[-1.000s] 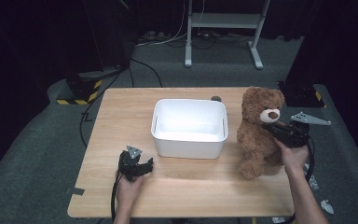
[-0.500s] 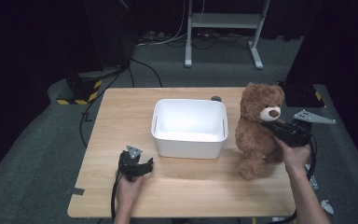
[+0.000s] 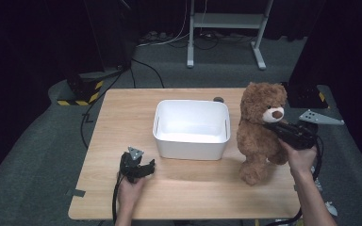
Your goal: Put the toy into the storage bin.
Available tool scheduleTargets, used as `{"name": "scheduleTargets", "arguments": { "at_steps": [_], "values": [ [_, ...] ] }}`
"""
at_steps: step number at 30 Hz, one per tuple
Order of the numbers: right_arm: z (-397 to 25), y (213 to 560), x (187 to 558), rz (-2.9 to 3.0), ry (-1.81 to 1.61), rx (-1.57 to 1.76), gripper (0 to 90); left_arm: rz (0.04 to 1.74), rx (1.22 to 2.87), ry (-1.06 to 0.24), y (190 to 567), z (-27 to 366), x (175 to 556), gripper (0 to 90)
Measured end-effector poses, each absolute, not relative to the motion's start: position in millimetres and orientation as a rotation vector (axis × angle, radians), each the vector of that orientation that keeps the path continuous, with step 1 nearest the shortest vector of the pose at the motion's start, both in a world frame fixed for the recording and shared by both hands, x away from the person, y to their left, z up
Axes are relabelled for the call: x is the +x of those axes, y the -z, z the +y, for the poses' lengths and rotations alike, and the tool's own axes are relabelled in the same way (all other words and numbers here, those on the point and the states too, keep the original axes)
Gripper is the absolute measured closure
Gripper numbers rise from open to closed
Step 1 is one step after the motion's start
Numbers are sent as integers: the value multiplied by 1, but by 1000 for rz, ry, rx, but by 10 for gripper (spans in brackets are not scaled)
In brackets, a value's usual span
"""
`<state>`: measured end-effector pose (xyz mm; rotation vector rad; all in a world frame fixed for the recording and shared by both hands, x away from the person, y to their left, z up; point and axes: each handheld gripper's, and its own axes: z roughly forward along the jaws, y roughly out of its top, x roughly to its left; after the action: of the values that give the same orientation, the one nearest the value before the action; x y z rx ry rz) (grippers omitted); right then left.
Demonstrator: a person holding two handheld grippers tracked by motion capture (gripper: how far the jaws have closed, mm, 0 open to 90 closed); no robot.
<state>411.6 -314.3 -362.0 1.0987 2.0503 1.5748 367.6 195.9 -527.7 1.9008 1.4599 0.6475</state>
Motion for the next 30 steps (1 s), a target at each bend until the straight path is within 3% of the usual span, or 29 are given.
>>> {"name": "scheduleTargets", "arguments": {
  "at_steps": [30],
  "values": [
    [-291, 318, 406, 2098, -1719, 986, 826, 1460, 1902, -647, 528, 196, 368, 239]
  ]
}}
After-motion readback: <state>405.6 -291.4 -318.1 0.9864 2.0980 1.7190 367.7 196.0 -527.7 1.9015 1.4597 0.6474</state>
